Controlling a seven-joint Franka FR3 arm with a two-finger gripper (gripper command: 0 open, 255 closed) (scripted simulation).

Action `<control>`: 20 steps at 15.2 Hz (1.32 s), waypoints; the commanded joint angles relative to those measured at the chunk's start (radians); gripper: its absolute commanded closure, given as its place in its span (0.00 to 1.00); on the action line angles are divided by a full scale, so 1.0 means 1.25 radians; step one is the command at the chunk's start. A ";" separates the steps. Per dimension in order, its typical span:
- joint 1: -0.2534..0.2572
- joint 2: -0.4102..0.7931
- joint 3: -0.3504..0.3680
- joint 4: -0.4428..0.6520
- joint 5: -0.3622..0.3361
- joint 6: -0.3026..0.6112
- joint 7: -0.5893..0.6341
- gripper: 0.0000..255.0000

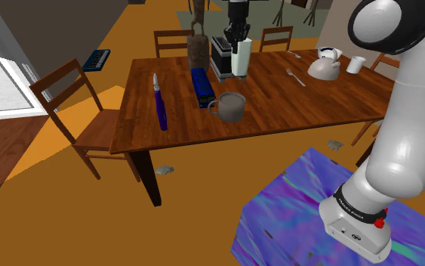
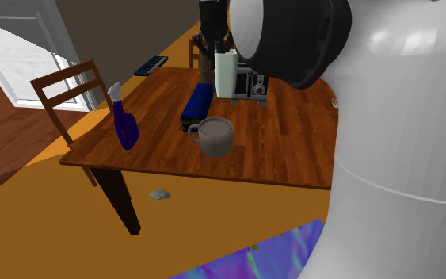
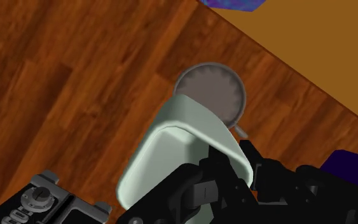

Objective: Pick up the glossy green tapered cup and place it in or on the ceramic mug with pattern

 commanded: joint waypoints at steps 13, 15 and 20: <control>0.060 -0.033 0.030 -0.107 -0.002 0.074 0.090 1.00; 0.060 -0.036 0.030 -0.134 -0.002 0.097 0.090 1.00; 0.060 -0.041 0.030 -0.194 -0.002 0.153 0.091 1.00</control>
